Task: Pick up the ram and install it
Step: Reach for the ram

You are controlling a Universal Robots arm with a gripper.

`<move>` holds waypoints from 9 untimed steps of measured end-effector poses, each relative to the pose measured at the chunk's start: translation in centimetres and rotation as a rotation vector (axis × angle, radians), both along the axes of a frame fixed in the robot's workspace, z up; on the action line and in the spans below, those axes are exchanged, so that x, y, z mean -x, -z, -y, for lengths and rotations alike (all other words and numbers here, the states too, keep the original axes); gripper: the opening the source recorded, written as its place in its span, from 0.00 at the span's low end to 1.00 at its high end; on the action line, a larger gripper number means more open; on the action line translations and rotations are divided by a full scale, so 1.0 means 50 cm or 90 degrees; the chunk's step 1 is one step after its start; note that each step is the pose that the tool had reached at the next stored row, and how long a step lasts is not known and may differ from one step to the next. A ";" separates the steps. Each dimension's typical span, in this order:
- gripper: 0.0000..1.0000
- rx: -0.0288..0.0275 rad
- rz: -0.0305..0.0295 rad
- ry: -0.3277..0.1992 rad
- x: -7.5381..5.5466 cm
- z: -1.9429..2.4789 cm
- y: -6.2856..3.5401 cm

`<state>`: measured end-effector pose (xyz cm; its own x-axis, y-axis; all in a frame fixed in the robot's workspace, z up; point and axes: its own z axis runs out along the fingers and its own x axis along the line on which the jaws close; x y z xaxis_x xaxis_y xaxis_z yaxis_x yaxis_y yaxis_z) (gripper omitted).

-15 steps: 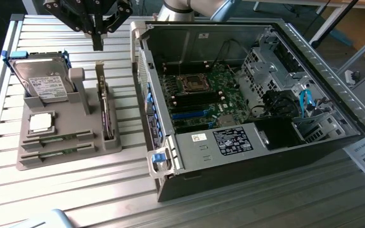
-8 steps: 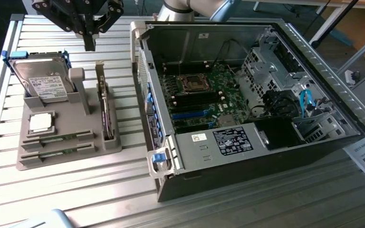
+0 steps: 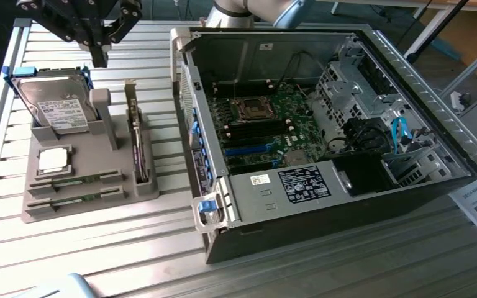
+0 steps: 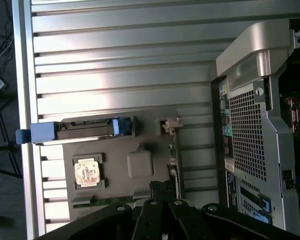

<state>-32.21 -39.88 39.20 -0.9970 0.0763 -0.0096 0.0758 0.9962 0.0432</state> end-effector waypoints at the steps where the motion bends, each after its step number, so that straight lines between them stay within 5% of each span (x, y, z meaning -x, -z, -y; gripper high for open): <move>1: 0.10 0.0000 -0.0002 0.000 0.004 0.0000 0.000; 9: 0.10 0.0000 -0.0026 0.000 0.057 0.0000 0.000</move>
<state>-35.04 -39.88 39.18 -0.9971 0.0763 -0.0055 0.0760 0.9962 0.0429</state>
